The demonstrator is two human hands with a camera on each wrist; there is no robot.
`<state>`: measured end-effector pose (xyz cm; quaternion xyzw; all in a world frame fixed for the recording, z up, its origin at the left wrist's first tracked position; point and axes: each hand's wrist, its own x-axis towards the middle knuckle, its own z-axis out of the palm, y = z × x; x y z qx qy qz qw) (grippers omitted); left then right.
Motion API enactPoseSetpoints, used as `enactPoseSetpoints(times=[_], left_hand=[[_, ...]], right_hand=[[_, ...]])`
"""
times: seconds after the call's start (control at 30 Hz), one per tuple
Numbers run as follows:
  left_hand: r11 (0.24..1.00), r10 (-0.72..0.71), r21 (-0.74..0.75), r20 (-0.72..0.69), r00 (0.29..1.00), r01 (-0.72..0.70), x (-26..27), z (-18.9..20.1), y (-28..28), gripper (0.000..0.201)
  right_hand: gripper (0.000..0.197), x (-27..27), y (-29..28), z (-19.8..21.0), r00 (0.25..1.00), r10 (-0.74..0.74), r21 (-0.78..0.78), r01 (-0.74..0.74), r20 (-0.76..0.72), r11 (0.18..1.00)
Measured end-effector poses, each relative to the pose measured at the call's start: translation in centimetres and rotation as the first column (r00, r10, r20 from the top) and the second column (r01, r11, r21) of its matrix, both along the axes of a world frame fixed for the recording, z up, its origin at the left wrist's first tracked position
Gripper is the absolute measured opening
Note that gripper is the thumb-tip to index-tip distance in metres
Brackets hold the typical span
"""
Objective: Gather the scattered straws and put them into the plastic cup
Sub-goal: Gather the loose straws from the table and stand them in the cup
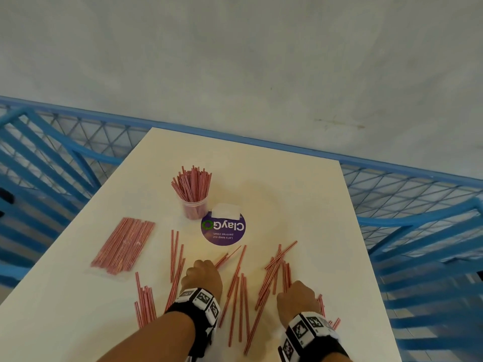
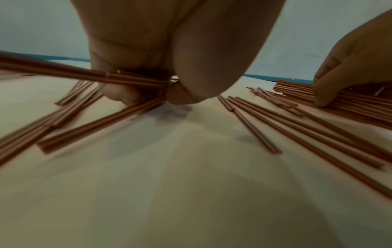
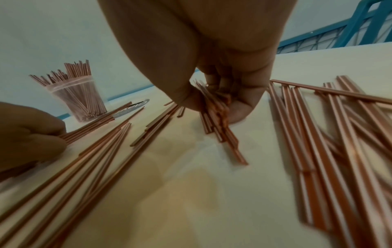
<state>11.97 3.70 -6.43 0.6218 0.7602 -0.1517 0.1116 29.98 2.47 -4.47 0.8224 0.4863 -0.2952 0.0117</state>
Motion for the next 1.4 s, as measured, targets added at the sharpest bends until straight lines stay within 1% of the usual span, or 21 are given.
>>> enactPoseSetpoints(times=[0.03, 0.13, 0.23, 0.3, 0.37, 0.43, 0.5, 0.53, 0.63, 0.7, 0.77, 0.83, 0.9, 0.97, 1.07, 1.13, 1.17, 1.27, 1.3, 1.37, 1.4], left_hand=[[1.000, -0.015, -0.001, 0.002, 1.000, 0.015, 0.0, 0.0, 0.0, 0.028], [0.997, -0.074, 0.010, 0.034, 0.997, 0.074, -0.2, 0.2, 0.1, 0.031], [0.999, -0.050, 0.000, 0.107, 0.993, 0.050, -0.7, 0.8, 0.2, 0.031], [1.000, -0.018, 0.010, 0.176, 0.984, 0.016, -1.1, 1.6, 0.6, 0.030], [1.000, 0.011, 0.013, 0.287, 0.958, -0.015, -1.3, 2.6, 1.2, 0.030], [0.998, 0.051, 0.000, 0.414, 0.909, -0.056, -1.5, 3.7, 1.5, 0.028], [0.994, 0.075, 0.030, 0.542, 0.837, -0.108, -1.6, 4.9, 1.6, 0.024], [0.989, 0.083, 0.045, 0.624, 0.777, -0.142, -1.5, 5.4, 1.5, 0.022], [0.976, 0.080, 0.040, 0.846, 0.527, -0.213, -0.6, 6.9, 1.2, 0.030], [0.979, 0.027, 0.061, 0.907, 0.419, -0.195, 0.0, 8.5, 1.0, 0.046], [0.980, -0.042, 0.105, 0.938, 0.345, -0.167, 0.4, 10.0, 0.8, 0.054], [0.976, -0.067, 0.129, 0.944, 0.323, -0.177, 0.5, 11.3, 0.7, 0.049], [0.960, -0.076, 0.157, 0.944, 0.320, -0.233, 0.3, 12.3, 0.9, 0.042], [0.945, -0.118, 0.213, 0.930, 0.347, -0.248, -0.1, 12.8, 1.0, 0.038], [0.941, -0.187, 0.278, 0.903, 0.387, -0.193, -0.6, 13.5, 0.7, 0.034], [0.936, -0.222, 0.308, 0.891, 0.395, -0.169, -0.8, 13.8, 0.8, 0.032], [0.933, -0.237, 0.321, 0.888, 0.394, -0.160, -0.9, 14.0, 0.8, 0.032], [0.937, -0.252, 0.319, 0.900, 0.355, -0.144, -1.3, 14.7, 1.1, 0.032], [0.942, -0.241, 0.303, 0.911, 0.335, -0.146, -1.5, 14.8, 1.2, 0.032], [0.960, -0.173, 0.226, 0.943, 0.285, -0.166, -1.8, 15.3, 1.2, 0.031], [0.968, -0.119, 0.170, 0.959, 0.256, -0.185, -2.0, 15.4, 1.3, 0.030]], right_hand=[[0.010, -0.1, 0.0, -0.1, 1.000, 0.003, -0.006, -0.003, 0.003, 1.000], [0.016, -0.5, 0.3, -0.3, 0.998, -0.063, -0.007, 0.063, -0.010, 0.998], [0.024, -0.4, 0.6, 0.1, 0.985, -0.163, -0.008, 0.162, -0.060, 0.987], [0.024, 0.1, 0.7, 0.7, 0.969, -0.210, 0.022, 0.215, -0.131, 0.976], [0.020, 0.7, 0.6, 1.2, 0.963, -0.190, 0.090, 0.210, -0.191, 0.974], [0.017, 0.9, 0.4, 2.2, 0.971, -0.118, 0.154, 0.152, -0.209, 0.976], [0.022, 0.6, 0.4, 3.5, 0.976, -0.036, 0.220, 0.084, -0.216, 0.972], [0.026, 0.3, 0.3, 4.2, 0.973, 0.010, 0.258, 0.051, -0.230, 0.965], [0.034, -1.1, 0.1, 6.4, 0.949, 0.125, 0.356, -0.014, -0.290, 0.934], [0.032, -2.4, 0.0, 7.4, 0.937, 0.189, 0.416, -0.053, -0.295, 0.908], [0.030, -3.8, -0.1, 8.3, 0.932, 0.241, 0.459, -0.095, -0.271, 0.883], [0.027, -5.1, -0.3, 8.9, 0.922, 0.305, 0.480, -0.161, -0.238, 0.862], [0.024, -6.2, -0.6, 9.7, 0.911, 0.361, 0.484, -0.229, -0.200, 0.845], [0.023, -7.0, -0.9, 10.4, 0.905, 0.399, 0.467, -0.293, -0.145, 0.834], [0.020, -7.6, -1.1, 10.9, 0.887, 0.450, 0.432, -0.367, -0.103, 0.824], [0.020, -8.0, -1.2, 11.0, 0.861, 0.485, 0.411, -0.391, -0.152, 0.823], [0.021, -8.2, -1.2, 11.1, 0.847, 0.483, 0.401, -0.373, -0.219, 0.836], [0.026, -8.6, -1.8, 12.2, 0.760, 0.348, 0.259, -0.241, -0.549, 0.935], [0.027, -8.7, -2.0, 12.5, 0.727, 0.324, 0.232, -0.228, -0.605, 0.946], [0.027, -8.8, -2.0, 12.8, 0.723, 0.348, 0.255, -0.240, -0.597, 0.937], [0.027, -8.8, -1.9, 12.7, 0.747, 0.379, 0.290, -0.255, -0.546, 0.922]])
